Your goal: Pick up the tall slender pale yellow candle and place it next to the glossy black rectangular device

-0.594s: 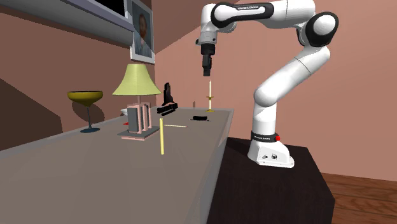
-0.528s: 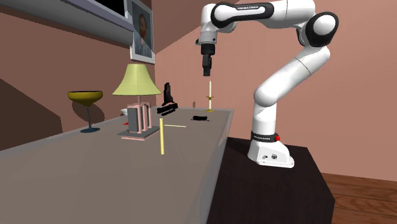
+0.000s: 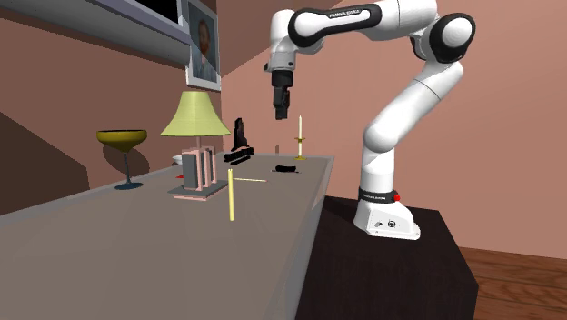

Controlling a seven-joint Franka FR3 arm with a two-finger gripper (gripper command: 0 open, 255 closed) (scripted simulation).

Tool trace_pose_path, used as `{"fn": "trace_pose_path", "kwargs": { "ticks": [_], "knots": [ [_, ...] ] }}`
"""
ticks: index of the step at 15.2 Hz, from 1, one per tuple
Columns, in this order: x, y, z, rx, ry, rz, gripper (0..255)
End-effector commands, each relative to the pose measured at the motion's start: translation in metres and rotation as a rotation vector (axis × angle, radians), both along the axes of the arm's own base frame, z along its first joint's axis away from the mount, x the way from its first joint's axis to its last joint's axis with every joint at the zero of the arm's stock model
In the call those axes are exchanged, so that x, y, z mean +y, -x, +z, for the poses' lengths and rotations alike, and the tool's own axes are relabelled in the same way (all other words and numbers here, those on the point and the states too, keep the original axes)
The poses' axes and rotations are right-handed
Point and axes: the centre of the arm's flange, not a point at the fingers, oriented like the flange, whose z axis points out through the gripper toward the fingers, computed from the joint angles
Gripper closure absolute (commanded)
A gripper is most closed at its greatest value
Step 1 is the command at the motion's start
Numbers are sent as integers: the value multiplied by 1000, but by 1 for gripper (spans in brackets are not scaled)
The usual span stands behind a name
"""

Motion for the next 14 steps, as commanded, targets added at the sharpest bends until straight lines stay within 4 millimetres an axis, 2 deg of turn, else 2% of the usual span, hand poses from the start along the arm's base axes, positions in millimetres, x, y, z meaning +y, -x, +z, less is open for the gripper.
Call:
{"fn": "trace_pose_path", "kwargs": {
  "ticks": [1,14],
  "knots": [
    [23,-6,-13,5,-3,-2,0],
    [172,-48,-86,41,-13,-7,0]
  ]
}}
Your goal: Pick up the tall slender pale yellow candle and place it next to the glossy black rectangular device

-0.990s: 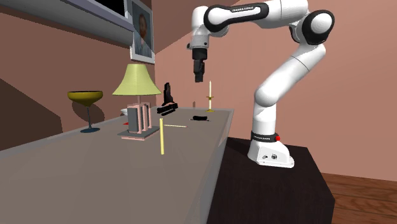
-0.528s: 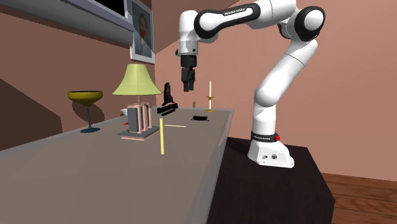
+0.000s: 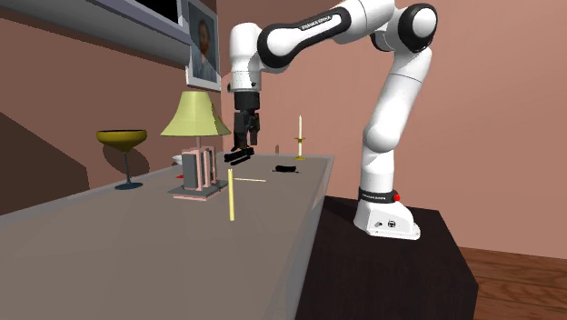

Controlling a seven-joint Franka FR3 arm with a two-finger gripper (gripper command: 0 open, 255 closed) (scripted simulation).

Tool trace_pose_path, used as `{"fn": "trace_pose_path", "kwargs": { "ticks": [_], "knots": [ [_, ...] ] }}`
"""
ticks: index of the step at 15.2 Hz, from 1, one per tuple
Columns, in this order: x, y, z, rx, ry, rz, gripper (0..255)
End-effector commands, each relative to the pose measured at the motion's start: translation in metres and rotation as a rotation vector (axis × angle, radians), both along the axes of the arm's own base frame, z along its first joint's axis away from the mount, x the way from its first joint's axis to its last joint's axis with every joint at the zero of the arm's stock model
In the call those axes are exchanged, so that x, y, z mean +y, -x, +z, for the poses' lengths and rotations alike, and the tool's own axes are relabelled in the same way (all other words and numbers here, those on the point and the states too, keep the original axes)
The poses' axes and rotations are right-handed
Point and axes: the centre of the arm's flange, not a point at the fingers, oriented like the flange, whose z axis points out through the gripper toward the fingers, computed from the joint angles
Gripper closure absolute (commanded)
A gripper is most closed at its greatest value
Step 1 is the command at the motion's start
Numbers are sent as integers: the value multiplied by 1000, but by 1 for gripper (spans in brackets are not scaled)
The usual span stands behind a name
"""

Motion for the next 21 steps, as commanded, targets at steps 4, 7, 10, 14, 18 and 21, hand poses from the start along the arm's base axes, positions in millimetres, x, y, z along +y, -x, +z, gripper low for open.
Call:
{"fn": "trace_pose_path", "kwargs": {
  "ticks": [4,7,10,14,18,21],
  "knots": [
    [56,-16,-26,14,-5,-3,0],
    [79,-23,-38,20,-7,-4,0],
    [79,-22,-54,20,-7,-4,0],
    [79,-21,-78,20,-7,-4,0],
    [79,-21,-78,20,-7,-4,0],
    [79,-21,-78,20,-7,-4,0]
  ]
}}
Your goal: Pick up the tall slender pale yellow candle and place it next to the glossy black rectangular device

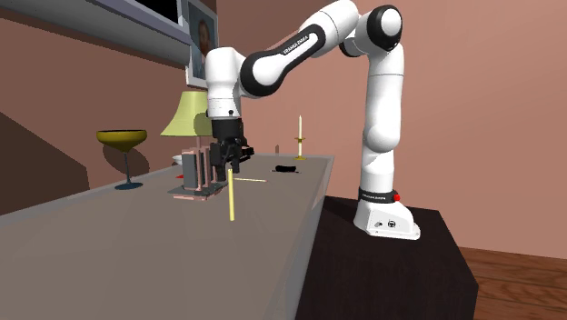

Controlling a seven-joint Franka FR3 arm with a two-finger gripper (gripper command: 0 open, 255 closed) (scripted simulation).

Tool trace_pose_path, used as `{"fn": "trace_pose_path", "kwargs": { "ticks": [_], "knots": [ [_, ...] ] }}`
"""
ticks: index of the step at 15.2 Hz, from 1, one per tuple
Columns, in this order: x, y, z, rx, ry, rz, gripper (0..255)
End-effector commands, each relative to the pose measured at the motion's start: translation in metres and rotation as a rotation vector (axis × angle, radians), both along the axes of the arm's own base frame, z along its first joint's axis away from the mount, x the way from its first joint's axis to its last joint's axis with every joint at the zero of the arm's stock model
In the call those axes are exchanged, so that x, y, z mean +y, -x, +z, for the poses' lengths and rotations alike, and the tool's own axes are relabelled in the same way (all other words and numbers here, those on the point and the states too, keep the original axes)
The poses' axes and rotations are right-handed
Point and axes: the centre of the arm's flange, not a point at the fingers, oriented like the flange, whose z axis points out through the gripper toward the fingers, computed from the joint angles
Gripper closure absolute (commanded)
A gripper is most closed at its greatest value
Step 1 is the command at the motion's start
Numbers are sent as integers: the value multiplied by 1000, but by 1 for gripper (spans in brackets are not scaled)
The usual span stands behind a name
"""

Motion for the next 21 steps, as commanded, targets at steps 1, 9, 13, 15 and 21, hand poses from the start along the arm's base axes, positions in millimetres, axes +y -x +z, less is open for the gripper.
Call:
{"fn": "trace_pose_path", "kwargs": {
  "ticks": [1,9,13,15,21],
  "knots": [
    [0,0,0,0,0,0,0],
    [0,0,0,0,0,0,255],
    [0,0,10,0,0,0,255],
    [0,0,21,0,0,0,255],
    [0,0,53,0,0,0,255]
  ]
}}
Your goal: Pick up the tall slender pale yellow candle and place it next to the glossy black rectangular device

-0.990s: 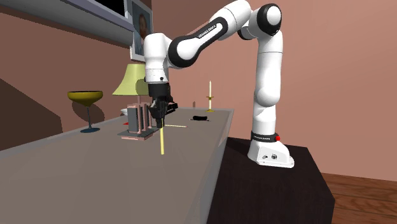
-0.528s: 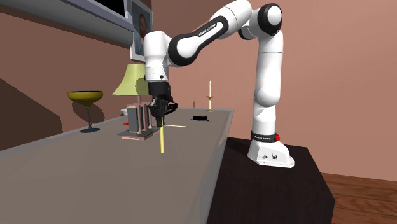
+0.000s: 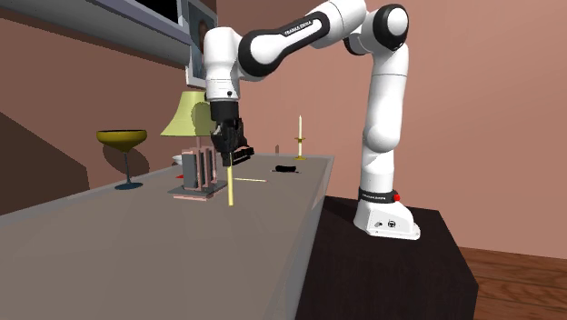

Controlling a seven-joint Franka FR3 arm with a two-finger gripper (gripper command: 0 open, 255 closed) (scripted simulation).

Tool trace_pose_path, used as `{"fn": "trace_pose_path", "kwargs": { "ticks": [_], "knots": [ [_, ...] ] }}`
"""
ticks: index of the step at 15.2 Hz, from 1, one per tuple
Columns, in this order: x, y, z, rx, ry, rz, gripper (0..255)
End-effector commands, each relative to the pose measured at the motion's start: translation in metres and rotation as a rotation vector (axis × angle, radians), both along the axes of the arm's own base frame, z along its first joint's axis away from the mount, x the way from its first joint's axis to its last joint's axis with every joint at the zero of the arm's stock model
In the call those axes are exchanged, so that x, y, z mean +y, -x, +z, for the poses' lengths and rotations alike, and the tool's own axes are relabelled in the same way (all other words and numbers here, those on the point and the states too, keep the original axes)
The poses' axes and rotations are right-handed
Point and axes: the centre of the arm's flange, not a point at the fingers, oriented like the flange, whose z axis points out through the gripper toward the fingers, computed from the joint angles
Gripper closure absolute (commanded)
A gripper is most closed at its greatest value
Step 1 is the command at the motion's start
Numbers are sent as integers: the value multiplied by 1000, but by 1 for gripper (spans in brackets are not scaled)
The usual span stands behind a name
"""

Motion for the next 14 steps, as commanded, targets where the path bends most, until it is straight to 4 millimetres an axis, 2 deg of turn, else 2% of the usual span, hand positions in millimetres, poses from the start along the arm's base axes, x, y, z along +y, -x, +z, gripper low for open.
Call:
{"fn": "trace_pose_path", "kwargs": {
  "ticks": [1,14],
  "knots": [
    [0,2,11,0,0,0,255],
    [0,2,80,0,0,0,255]
  ]
}}
